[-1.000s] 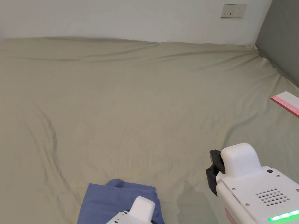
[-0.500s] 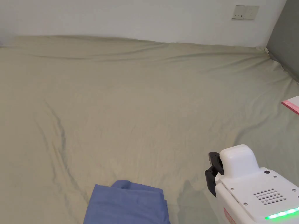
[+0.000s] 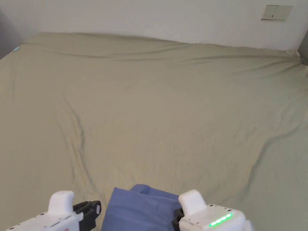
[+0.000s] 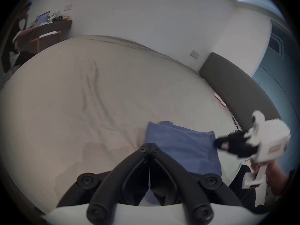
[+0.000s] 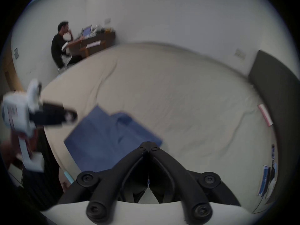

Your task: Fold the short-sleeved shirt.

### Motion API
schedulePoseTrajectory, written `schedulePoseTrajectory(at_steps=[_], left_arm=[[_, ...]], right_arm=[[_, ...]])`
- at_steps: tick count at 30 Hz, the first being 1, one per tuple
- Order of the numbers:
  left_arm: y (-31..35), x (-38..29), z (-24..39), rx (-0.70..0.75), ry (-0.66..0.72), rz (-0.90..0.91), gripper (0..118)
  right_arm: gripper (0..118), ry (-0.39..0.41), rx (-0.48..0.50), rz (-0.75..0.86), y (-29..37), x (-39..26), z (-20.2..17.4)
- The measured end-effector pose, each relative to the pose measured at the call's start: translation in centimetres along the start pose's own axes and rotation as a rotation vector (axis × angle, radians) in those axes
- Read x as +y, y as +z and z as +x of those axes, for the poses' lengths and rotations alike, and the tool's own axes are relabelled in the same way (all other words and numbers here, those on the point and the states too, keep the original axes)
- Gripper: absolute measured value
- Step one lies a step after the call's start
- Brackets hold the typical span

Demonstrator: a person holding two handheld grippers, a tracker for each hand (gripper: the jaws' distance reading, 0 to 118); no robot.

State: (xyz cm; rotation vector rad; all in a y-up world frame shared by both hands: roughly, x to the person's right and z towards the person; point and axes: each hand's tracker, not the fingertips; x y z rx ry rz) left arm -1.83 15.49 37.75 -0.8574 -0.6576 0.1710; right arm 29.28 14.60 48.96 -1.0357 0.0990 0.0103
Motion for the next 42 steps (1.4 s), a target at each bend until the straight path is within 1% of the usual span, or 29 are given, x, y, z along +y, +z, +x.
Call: schedulePoseTrajectory(at_steps=[2,3,4,5,6,7,8,9,10,11,12,14,17,18,19,20,21,22,23,24,25,26,27,28,30,32,34,38,42], left_arm=[[0.0,0.3,-1.1,-0.02,0.034,-0.03,0],[-0.2,0.4,-1.7,-0.048,0.057,-0.058,2],[-0.4,0.5,-2.3,-0.073,0.084,-0.073,4],[-0.6,0.6,-2.7,-0.098,0.11,-0.092,6],[-1.0,0.8,-3.4,-0.147,0.149,-0.119,6],[-1.6,1.0,-4.1,-0.205,0.194,-0.158,15],[-2.2,1.2,-4.5,-0.248,0.224,-0.2,33],[-3.1,1.3,-4.7,-0.301,0.26,-0.237,67],[-4.0,1.4,-5.0,-0.355,0.283,-0.268,94],[-5.0,1.3,-5.1,-0.409,0.311,-0.302,114],[-5.7,1.5,-5.2,-0.47,0.341,-0.277,117],[-7.9,1.2,-4.7,-0.529,0.447,-0.375,117],[-11.7,-0.5,-5.7,-0.581,0.587,-0.453,117],[-12.6,-1.0,-5.7,-0.628,0.633,-0.453,117],[-12.9,-0.8,-5.2,-0.719,0.678,-0.419,115],[-13.5,-0.8,-4.6,-0.744,0.719,-0.436,110],[-13.9,-1.3,-3.9,-0.677,0.703,-0.455,90],[-14.3,-1.3,-3.2,-0.589,0.637,-0.466,57],[-14.5,-1.1,-2.7,-0.483,0.54,-0.486,28],[-14.7,-1.3,-2.8,-0.381,0.474,-0.503,27],[-14.4,-1.6,-3.0,-0.498,0.576,-0.477,27],[-14.0,-1.2,-2.6,-0.495,0.593,-0.483,27],[-13.5,-0.8,-1.7,-0.429,0.512,-0.476,27],[-13.0,-0.3,-0.8,-0.418,0.43,-0.465,27],[-11.9,0.2,-0.2,-0.351,0.346,-0.459,27],[-11.1,0.8,1.0,-0.313,0.285,-0.444,27],[-10.1,1.1,2.2,-0.25,0.194,-0.43,27],[-7.9,1.8,3.9,-0.153,0.089,-0.395,27],[-5.5,2.3,4.9,0.025,-0.127,-0.328,27]], right_arm=[[2,0.029,-0.026,-0.08,-2.4,-0.8,-0.5],[2,0.04,-0.06,-0.077,-3.3,-1.3,-0.5],[2,0.036,-0.056,-0.042,-3.4,-1.3,-0.4],[2,0.025,-0.045,-0.034,-3.1,-1.0,0.0],[2,-0.019,-0.008,-0.063,-2.9,-0.5,0.6],[2,-0.032,0.013,-0.07,-2.2,-0.3,0.8],[2,-0.028,0.024,-0.072,-2.3,-0.3,1.2],[2,-0.022,0.038,-0.068,-2.4,-0.4,1.5],[2,-0.021,0.047,-0.063,-2.4,-0.5,1.6],[2,-0.021,0.055,-0.059,-2.4,-0.7,1.9],[2,-0.024,0.059,-0.056,-2.3,-0.7,1.9],[2,-0.028,0.063,-0.05,-2.3,-0.8,1.9],[2,-0.036,0.066,-0.043,-2.3,-1.0,1.9],[2,-0.038,0.067,-0.041,-2.3,-1.1,1.9],[2,-0.039,0.068,-0.039,-2.4,-1.1,1.9],[2,-0.04,0.069,-0.037,-2.4,-1.1,2.0],[2,-0.042,0.07,-0.037,-2.5,-1.1,2.0],[2,-0.046,0.071,-0.039,-2.5,-1.1,2.1],[2,-0.049,0.072,-0.04,-2.6,-1.1,2.1],[2,-0.051,0.075,-0.041,-2.6,-1.1,2.1],[2,-0.048,0.071,-0.044,-2.6,-1.0,2.1],[2,-0.048,0.074,-0.04,-2.2,-0.9,2.1],[3,-0.049,0.075,-0.04,-1.8,-0.6,2.2],[2,-0.051,0.067,-0.035,-1.2,-0.3,2.2],[2,-0.06,0.029,0.061,0.7,0.4,2.3],[2,-0.053,-0.041,0.141,3.0,1.6,2.7],[2,-0.026,-0.144,0.231,5.8,3.2,2.9],[2,-0.005,-0.287,0.389,10.8,5.6,3.2],[2,-0.006,-0.42,0.507,14.4,7.0,2.2]])
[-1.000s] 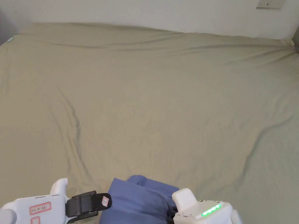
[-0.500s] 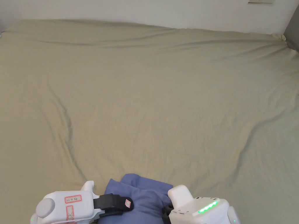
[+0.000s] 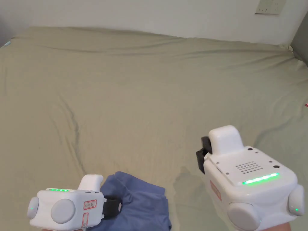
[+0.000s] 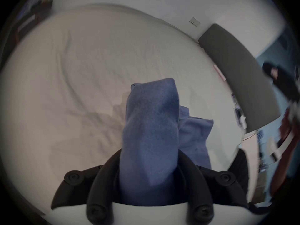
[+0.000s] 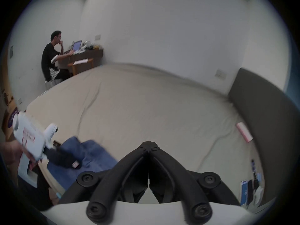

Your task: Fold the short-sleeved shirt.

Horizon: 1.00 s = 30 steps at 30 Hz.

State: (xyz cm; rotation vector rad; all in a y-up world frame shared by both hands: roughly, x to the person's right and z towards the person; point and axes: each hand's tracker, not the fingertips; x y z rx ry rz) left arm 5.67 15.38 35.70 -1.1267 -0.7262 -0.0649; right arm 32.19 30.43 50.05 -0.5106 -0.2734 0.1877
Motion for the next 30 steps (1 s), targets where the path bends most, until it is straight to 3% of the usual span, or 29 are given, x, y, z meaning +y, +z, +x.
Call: schedulePoseTrajectory(at_steps=[10,14,22,30], left_arm=[[3.1,-2.9,-5.6,0.399,-0.105,0.069,27],[4.4,-3.5,-9.0,0.486,-0.109,0.075,27],[7.2,-3.1,-20.1,0.702,-0.105,0.036,27],[9.0,-2.1,-31.7,0.956,-0.202,-0.066,28]], right_arm=[[2,-0.003,-0.026,0.138,2.6,2.3,-3.0],[2,0.015,-0.032,0.158,2.4,2.5,-4.4],[2,0.038,0.001,0.113,0.7,2.1,-6.8],[2,0.075,-0.018,0.054,-2.0,1.6,-8.6]])
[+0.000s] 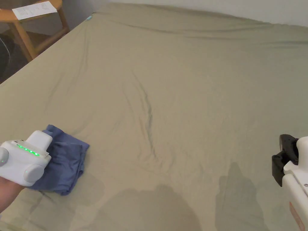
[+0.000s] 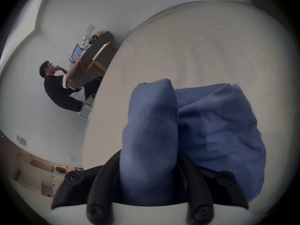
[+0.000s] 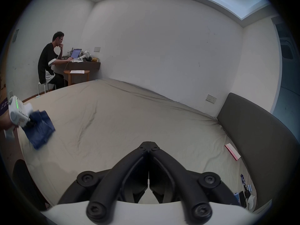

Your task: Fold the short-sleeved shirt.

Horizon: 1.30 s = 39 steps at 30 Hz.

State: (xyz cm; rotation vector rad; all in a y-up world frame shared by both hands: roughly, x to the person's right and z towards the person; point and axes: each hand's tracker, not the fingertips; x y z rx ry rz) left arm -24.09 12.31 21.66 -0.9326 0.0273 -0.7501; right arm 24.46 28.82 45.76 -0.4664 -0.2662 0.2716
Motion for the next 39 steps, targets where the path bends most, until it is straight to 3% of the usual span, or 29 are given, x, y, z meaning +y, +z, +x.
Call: schedulePoseTrajectory(at_steps=[8,9,10,12,13,14,16,19,28,34,35,36,38,39], left_arm=[[-5.9,0.0,-4.3,0.144,-0.093,-0.08,28],[-5.9,0.0,-4.7,0.13,-0.095,-0.08,37],[-5.9,0.3,-5.2,0.099,-0.05,-0.081,53],[-5.6,0.9,-7.1,0.176,0.079,-0.098,102],[-4.3,1.2,-8.8,0.129,0.205,-0.049,116],[-3.3,1.4,-9.9,0.08,0.298,-0.003,117],[0.3,2.5,-12.0,0.019,0.487,0.12,116],[6.4,4.4,-13.5,-0.015,0.59,0.32,116],[27.8,10.1,-8.7,-0.195,0.745,0.872,116],[38.2,12.3,-0.5,-0.285,0.706,1.039,114],[39.3,12.6,0.9,-0.305,0.675,1.052,110],[40.6,12.9,2.6,-0.322,0.632,1.074,98],[42.1,13.3,5.3,-0.321,0.592,1.089,63],[42.9,13.5,6.8,-0.33,0.576,1.09,36]], right_arm=[[2,0.011,0.003,-0.052,-1.8,0.2,-1.9],[3,0.013,0.003,-0.058,-1.9,0.2,-2.1],[2,0.012,0.004,-0.062,-2.1,0.2,-2.1],[2,0.002,0.008,-0.072,-2.1,0.2,-1.9],[2,-0.004,0.01,-0.075,-2.0,0.2,-1.7],[2,-0.008,0.01,-0.075,-2.0,0.3,-1.6],[2,-0.011,0.004,-0.069,-1.7,0.6,-1.0],[2,-0.017,-0.008,-0.048,-1.0,1.3,0.2],[2,-0.023,-0.103,0.144,4.1,6.2,6.3],[2,-0.036,-0.161,0.267,9.0,9.0,9.8],[2,-0.032,-0.171,0.284,9.3,9.1,10.1],[2,-0.028,-0.185,0.3,10.0,9.1,10.4],[2,-0.02,-0.203,0.313,10.9,9.0,10.8],[2,-0.019,-0.207,0.317,11.1,8.7,10.9]])
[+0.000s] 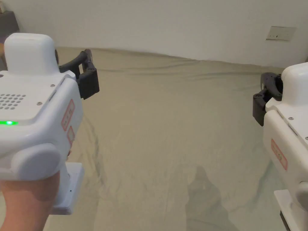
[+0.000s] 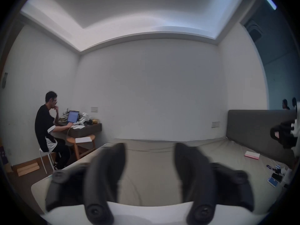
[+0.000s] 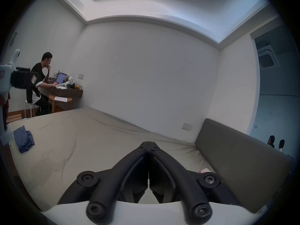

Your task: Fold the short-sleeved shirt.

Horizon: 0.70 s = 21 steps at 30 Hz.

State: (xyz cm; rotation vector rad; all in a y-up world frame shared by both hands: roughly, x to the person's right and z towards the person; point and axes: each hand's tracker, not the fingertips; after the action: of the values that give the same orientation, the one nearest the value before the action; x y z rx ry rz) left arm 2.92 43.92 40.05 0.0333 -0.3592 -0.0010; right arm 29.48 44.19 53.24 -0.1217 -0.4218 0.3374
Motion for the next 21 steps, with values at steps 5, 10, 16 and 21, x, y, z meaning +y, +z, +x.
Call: schedulePoseTrajectory(at_steps=[5,10,16,21], left_arm=[[0.7,-2.2,5.3,-0.116,-0.036,-0.019,0],[2.6,-4.1,8.5,-0.124,-0.09,-0.003,0],[3.1,-4.8,10.1,-0.166,-0.108,-0.028,0],[3.3,-4.9,10.5,-0.169,-0.115,-0.029,0]], right_arm=[[2,0.0,-0.061,0.009,1.2,-1.8,0.4],[2,-0.023,-0.04,-0.02,2.2,-4.1,0.7],[2,-0.063,-0.023,-0.041,2.8,-5.3,0.1],[2,-0.048,-0.028,-0.033,3.0,-5.4,-0.3]])
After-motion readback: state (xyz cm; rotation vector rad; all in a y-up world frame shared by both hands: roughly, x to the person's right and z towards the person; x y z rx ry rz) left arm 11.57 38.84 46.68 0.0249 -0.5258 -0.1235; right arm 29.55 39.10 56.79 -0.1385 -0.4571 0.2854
